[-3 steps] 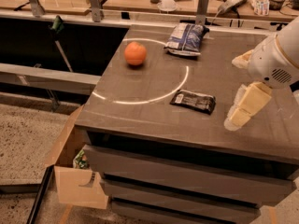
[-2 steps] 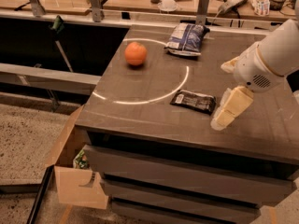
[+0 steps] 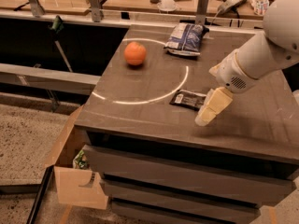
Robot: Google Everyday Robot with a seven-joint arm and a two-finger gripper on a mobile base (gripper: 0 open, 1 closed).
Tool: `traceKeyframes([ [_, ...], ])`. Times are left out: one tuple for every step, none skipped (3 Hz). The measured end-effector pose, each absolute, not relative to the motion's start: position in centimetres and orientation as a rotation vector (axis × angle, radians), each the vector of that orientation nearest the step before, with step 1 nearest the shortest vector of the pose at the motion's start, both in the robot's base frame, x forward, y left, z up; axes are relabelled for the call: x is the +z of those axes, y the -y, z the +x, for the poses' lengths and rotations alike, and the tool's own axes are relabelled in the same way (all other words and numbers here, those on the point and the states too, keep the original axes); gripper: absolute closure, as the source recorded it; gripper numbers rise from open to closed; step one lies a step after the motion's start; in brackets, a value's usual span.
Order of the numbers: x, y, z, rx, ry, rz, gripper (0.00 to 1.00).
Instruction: Pick rxbar chocolate
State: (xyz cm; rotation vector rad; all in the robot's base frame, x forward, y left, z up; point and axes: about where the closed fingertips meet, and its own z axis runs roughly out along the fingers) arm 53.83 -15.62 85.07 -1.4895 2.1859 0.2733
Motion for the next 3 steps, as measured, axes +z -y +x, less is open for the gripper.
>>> traceKeyframes([
  [83.8, 15.1, 54.4, 0.282, -2.216, -1.468, 0.00],
  [82.5, 14.5, 54.6, 0.303, -2.244, -1.453, 0.15],
  [81.6, 14.3, 54.6, 0.319, -2.258, -1.450, 0.44],
])
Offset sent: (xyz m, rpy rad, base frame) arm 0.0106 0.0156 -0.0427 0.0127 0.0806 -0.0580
